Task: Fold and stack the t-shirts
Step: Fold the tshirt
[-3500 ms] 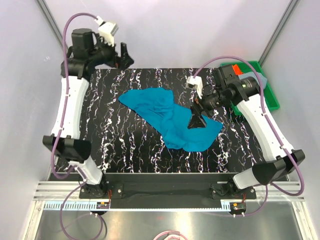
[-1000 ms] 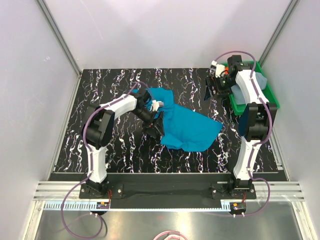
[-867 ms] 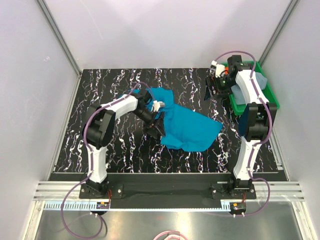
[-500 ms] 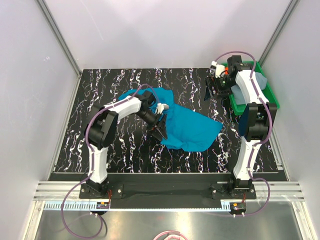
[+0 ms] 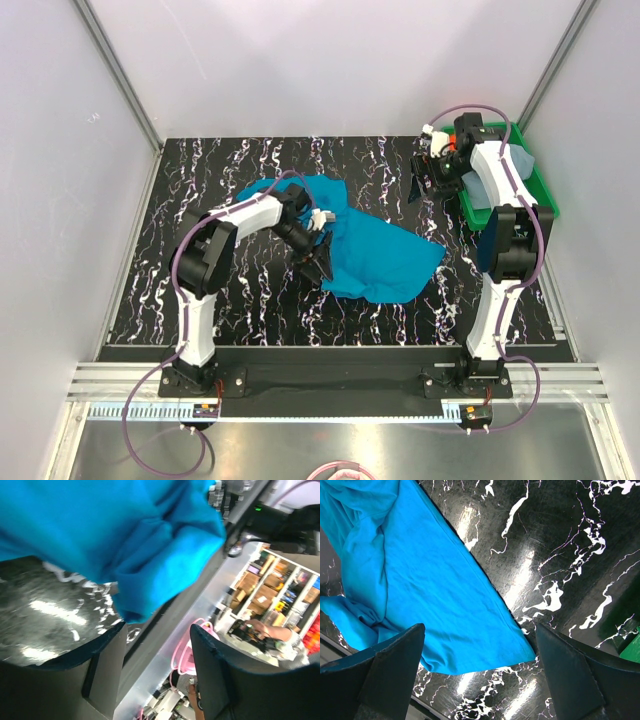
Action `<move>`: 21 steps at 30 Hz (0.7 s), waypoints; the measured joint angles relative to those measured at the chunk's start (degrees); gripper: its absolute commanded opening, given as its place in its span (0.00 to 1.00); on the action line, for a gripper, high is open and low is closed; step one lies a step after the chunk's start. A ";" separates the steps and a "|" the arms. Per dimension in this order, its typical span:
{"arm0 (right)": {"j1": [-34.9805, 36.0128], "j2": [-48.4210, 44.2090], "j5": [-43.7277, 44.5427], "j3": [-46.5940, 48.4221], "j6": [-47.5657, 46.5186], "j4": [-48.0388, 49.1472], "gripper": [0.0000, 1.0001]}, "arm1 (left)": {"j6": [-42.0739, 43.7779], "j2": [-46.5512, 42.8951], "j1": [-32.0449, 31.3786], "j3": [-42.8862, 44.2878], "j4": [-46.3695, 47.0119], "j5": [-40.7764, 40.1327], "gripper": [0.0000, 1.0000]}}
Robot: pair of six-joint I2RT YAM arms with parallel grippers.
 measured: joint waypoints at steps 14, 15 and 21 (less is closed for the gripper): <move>-0.46 -1.20 0.00 -1.42 -0.02 0.35 1.00 | 0.35 0.37 0.50 -0.94 -0.46 -4.50 0.54; -0.72 -1.20 0.00 -1.44 -0.02 0.35 1.00 | 0.33 0.37 0.48 -0.94 -0.37 -4.50 0.54; -1.73 -1.20 -0.02 -1.57 0.02 0.35 1.00 | 0.28 0.37 -0.33 -1.05 0.11 -3.98 0.54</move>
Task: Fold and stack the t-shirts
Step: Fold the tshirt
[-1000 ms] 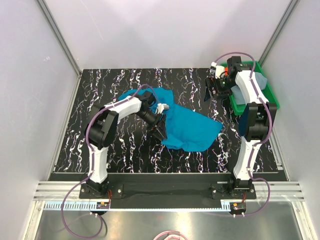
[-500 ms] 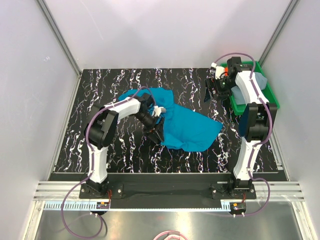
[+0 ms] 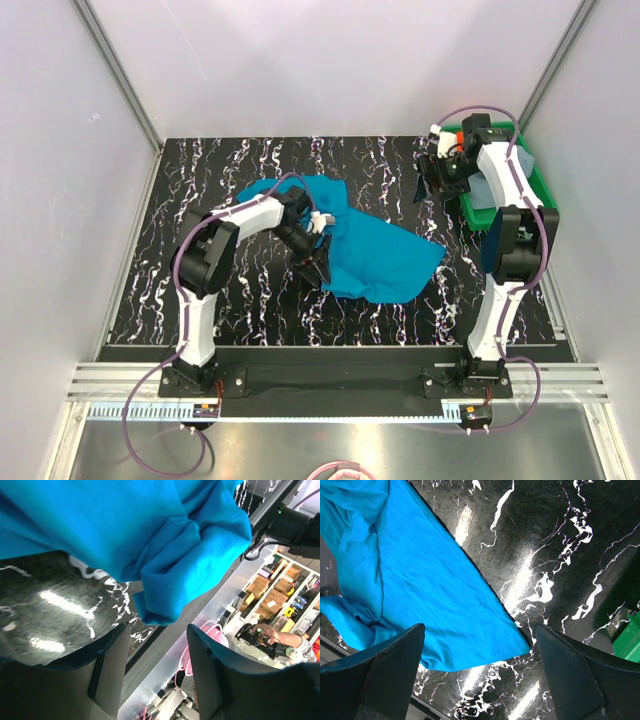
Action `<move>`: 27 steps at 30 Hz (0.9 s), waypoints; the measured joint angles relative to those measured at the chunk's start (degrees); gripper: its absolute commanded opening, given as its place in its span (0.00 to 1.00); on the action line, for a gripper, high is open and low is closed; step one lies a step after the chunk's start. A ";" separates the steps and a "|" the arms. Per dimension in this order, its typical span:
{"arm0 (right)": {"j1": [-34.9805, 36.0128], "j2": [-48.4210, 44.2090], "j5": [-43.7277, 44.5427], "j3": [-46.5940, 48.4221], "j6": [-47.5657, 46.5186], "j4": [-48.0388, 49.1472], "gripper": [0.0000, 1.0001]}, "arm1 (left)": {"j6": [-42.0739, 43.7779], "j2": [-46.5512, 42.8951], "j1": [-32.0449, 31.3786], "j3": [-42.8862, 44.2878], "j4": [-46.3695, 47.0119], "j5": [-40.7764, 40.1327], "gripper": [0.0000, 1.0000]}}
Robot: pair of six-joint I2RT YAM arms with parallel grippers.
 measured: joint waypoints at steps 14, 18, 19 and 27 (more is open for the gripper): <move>0.02 0.00 0.00 -0.50 0.02 0.35 1.00 | -0.02 0.22 -1.99 0.26 -0.09 1.70 0.07; 0.02 0.00 -0.02 -0.57 0.07 0.59 1.00 | 0.07 0.17 -1.97 -0.55 -0.15 1.70 0.00; 0.02 0.00 -0.02 -0.57 0.09 0.68 1.00 | 0.07 0.17 -1.97 -0.66 -0.28 1.68 0.00; 0.02 -0.07 -0.02 -0.59 0.24 0.83 1.00 | 2.78 -2.34 -0.57 -0.37 -3.74 -0.07 0.00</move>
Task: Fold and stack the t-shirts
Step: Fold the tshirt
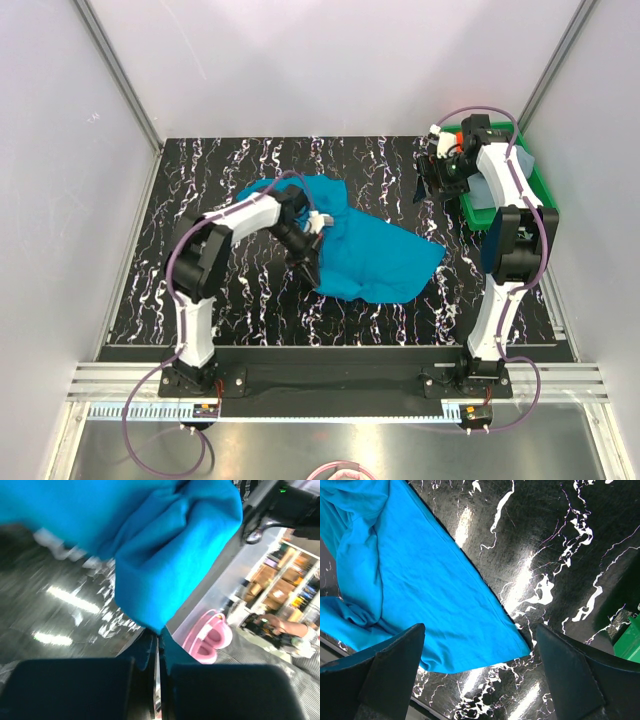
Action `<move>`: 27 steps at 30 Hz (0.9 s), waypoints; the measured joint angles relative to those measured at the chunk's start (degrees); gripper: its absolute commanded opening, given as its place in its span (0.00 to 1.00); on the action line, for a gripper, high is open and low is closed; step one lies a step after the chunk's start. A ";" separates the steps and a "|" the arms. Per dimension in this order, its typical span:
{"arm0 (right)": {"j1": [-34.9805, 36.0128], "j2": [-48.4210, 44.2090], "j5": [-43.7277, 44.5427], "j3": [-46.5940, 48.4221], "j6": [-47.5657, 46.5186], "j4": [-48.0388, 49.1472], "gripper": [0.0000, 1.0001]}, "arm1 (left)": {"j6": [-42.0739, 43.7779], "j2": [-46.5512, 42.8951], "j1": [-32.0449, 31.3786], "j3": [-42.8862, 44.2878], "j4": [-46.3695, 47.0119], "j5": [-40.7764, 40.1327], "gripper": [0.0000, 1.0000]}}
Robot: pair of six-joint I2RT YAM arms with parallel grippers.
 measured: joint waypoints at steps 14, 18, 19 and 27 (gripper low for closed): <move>0.13 -0.22 1.53 1.25 0.07 0.00 0.99 | 3.23 -3.93 19.82 3.72 -7.50 -30.71 0.00; 0.46 -0.22 2.40 2.43 -0.31 0.31 1.00 | 2.78 -4.98 21.94 4.31 -8.09 -38.21 0.00; 0.50 -0.22 2.36 2.43 -0.37 0.31 1.00 | 2.36 -5.31 22.75 4.81 -8.00 -40.11 0.00; 1.66 -0.24 1.86 0.28 -0.61 0.20 1.00 | -0.55 -8.35 26.16 12.37 -3.37 -52.46 0.00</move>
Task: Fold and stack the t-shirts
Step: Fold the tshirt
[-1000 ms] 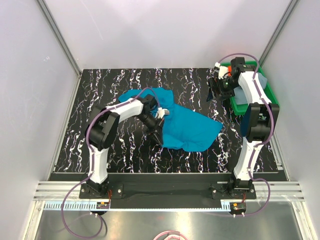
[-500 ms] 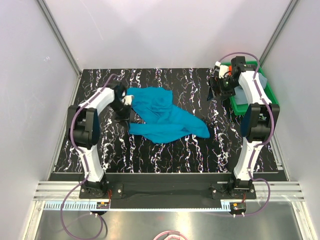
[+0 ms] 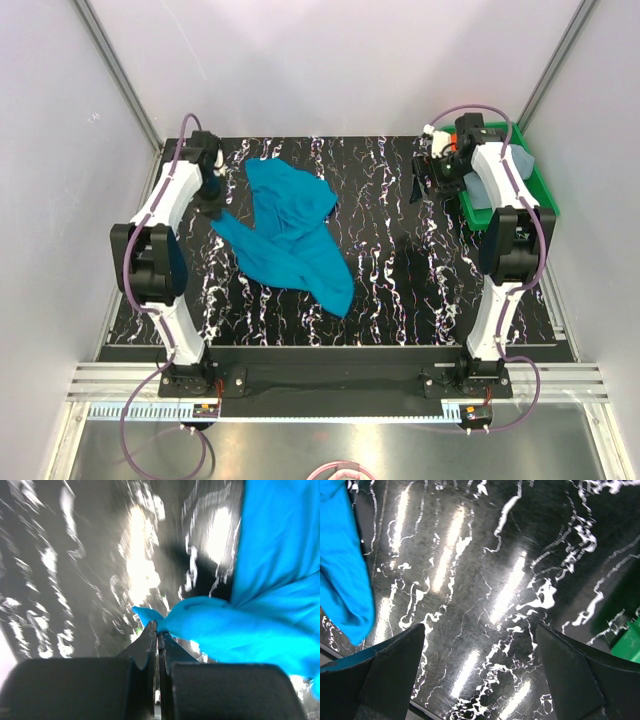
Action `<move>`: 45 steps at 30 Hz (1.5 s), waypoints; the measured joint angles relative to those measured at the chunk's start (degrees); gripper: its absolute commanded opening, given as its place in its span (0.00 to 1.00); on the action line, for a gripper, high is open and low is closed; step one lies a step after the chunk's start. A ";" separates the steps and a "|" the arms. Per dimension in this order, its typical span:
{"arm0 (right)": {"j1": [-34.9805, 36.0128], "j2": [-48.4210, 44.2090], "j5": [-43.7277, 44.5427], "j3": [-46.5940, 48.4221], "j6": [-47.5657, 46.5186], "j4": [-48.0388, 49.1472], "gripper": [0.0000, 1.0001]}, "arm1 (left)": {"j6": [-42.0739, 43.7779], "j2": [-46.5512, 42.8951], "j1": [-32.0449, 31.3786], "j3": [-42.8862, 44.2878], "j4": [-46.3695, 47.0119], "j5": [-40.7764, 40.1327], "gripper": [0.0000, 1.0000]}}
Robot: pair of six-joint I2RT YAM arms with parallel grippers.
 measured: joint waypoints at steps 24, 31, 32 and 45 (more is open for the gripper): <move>3.17 -0.92 -2.56 0.07 -0.94 -0.09 1.00 | 9.81 25.42 -20.55 20.44 3.48 5.27 0.00; 3.23 -1.81 -3.30 -0.44 -0.92 -0.11 1.00 | 8.79 28.37 -21.14 23.67 2.69 9.88 0.00; 3.23 -2.08 -3.48 -0.59 -0.92 -0.13 1.00 | 8.76 28.55 -20.83 24.09 2.78 10.01 0.00; 3.26 -2.73 -3.82 -0.35 -0.72 -0.92 1.00 | 8.96 31.12 -21.20 26.86 2.71 14.51 0.00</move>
